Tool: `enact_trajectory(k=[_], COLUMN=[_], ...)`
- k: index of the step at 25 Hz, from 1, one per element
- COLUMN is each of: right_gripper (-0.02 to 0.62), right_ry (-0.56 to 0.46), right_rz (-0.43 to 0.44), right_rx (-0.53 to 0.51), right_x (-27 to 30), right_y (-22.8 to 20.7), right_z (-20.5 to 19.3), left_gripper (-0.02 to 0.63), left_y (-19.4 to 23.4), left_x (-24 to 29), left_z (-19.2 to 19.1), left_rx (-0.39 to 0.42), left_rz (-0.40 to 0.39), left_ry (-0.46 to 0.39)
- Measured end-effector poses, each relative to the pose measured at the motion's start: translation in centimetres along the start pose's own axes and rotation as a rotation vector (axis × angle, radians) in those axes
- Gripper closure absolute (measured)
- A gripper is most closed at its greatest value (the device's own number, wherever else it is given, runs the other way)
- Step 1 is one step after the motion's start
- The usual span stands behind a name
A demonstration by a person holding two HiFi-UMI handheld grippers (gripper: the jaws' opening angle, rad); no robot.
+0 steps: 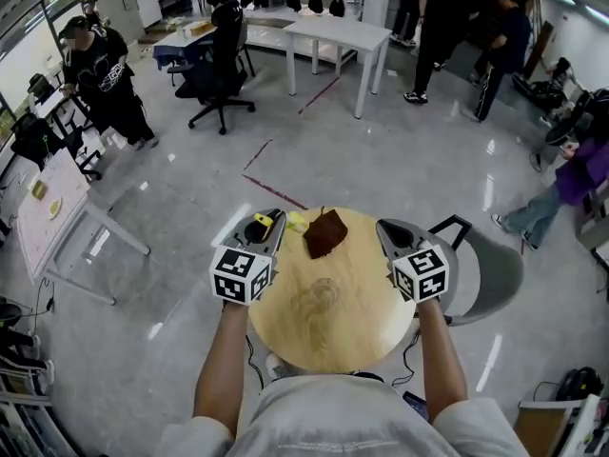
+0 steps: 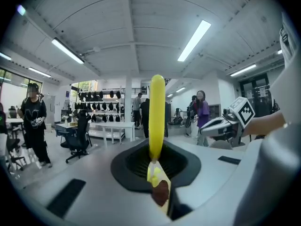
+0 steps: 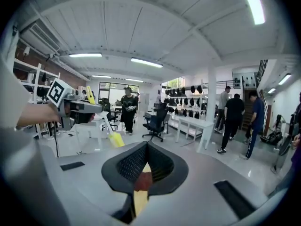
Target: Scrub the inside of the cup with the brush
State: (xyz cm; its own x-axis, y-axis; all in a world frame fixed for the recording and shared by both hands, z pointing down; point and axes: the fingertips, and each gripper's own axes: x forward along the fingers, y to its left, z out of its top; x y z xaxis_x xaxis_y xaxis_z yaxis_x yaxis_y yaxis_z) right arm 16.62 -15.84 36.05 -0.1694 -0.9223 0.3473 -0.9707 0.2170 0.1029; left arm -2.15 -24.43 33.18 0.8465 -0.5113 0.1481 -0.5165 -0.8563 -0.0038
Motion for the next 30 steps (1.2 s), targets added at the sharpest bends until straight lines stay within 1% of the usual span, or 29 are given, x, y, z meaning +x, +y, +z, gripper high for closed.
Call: enact_trajectory(k=[5, 13, 18, 21, 30], right_gripper=[0.568, 0.568, 0.568, 0.568, 0.568], right_ry=[-0.078, -0.176, -0.216, -0.218, -0.237], right_rz=[-0.009, -0.012, -0.022, -0.03, -0.043], right_rx=[-0.084, -0.162, -0.19, -0.206, -0.208], right_x=[-2.0, -4.5, -4.9, -4.9, -5.4], right_y=[0.4, 0.7, 0.5, 0.3, -0.9], right_z=[5.6, 11.9, 13.2, 13.3, 13.4], left_gripper=[0.561, 0.561, 0.561, 0.561, 0.561], left_y=[-0.9, -1.6, -1.6, -1.6, -2.1], left_x=[0.2, -0.7, -1.2, -1.3, -1.0], left_z=[4.1, 9.0, 10.7, 11.3, 11.7], left_rx=[0.087, 0.171, 0.214, 0.232, 0.243], left_rz=[-0.025, -0.037, -0.022, -0.014, -0.002], left_ry=[-0.032, -0.101, -0.137, -0.148, -0.152])
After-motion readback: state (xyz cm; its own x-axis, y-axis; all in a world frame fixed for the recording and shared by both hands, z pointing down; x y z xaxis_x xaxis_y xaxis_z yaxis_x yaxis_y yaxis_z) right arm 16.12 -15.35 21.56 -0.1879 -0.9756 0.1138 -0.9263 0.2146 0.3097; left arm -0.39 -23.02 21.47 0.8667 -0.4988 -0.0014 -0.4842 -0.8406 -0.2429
